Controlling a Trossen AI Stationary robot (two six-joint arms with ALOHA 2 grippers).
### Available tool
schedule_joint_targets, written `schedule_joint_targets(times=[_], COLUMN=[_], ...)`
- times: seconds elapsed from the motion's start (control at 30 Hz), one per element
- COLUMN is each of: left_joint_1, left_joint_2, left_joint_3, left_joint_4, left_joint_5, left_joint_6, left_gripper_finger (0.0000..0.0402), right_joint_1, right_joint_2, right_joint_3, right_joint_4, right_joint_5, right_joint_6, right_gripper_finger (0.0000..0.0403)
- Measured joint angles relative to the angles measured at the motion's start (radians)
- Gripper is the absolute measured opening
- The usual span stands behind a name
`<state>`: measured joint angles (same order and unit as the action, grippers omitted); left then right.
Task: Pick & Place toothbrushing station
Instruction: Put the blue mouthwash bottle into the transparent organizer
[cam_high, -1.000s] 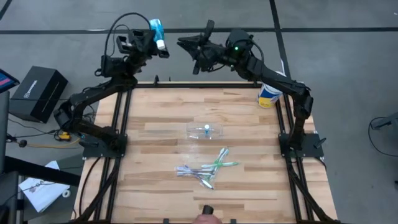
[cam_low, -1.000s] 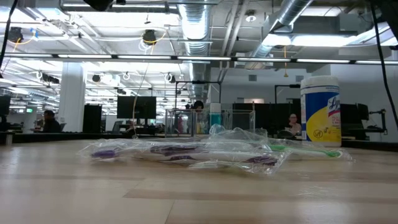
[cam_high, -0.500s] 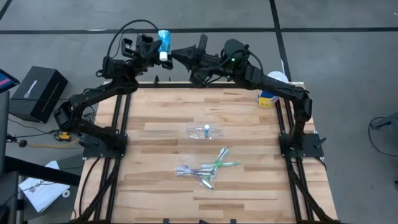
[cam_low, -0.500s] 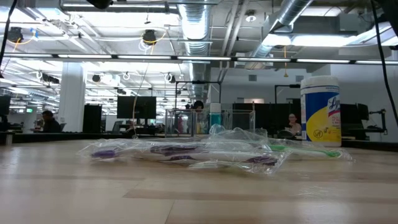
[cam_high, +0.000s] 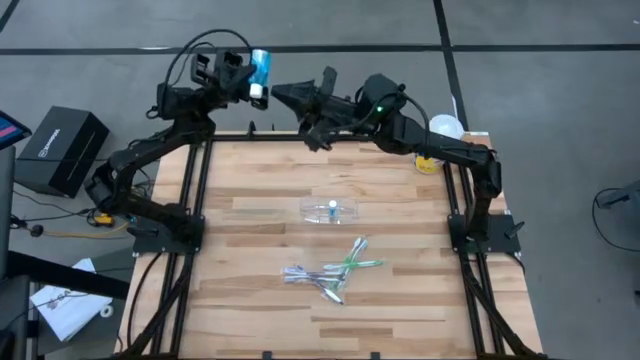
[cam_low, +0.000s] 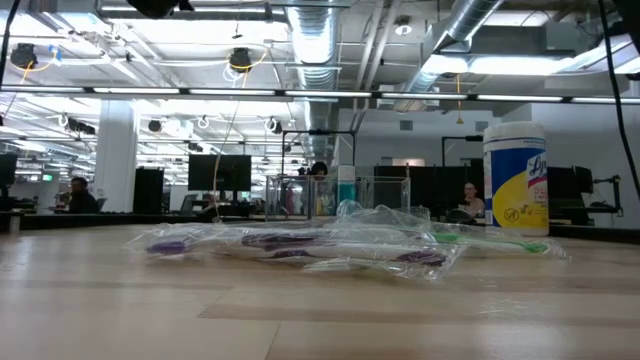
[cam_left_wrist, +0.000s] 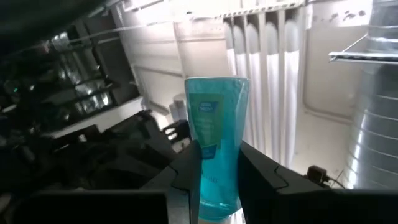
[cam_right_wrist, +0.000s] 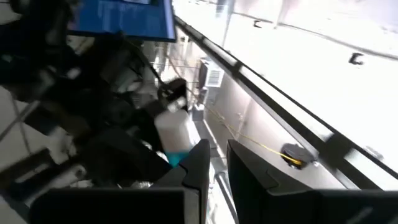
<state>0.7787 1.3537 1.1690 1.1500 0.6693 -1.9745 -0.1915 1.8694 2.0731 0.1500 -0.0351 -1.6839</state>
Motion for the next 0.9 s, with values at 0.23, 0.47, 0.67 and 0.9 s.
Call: schedule_joint_targets(times=[0.23,0.47,0.67,0.9], left_joint_1=[0.02,-0.006,-0.006,-0.041], left_joint_2=[0.0,-0.001,0.001,0.003], left_joint_3=[0.053,0.069,0.069,0.069], left_joint_4=[-0.008,-0.034,-0.044,-0.079], left_joint_5=[0.037,0.046,0.052,0.065], left_joint_6=[-0.018,0.004,0.006,0.041], left_gripper_finger=[0.0069,0.0069,0.0069,0.0069], right_joint_1=[0.015,0.026,0.048,0.048], right_joint_2=[0.0,0.0,0.0,0.0], right_joint_3=[0.0,0.0,0.0,0.0], right_joint_4=[-0.045,-0.045,-0.043,-0.038], right_joint_5=[0.017,0.011,0.014,0.018], right_joint_6=[-0.034,-0.069,-0.088,-0.088], right_gripper_finger=[0.0047,0.0047,0.0047,0.0047])
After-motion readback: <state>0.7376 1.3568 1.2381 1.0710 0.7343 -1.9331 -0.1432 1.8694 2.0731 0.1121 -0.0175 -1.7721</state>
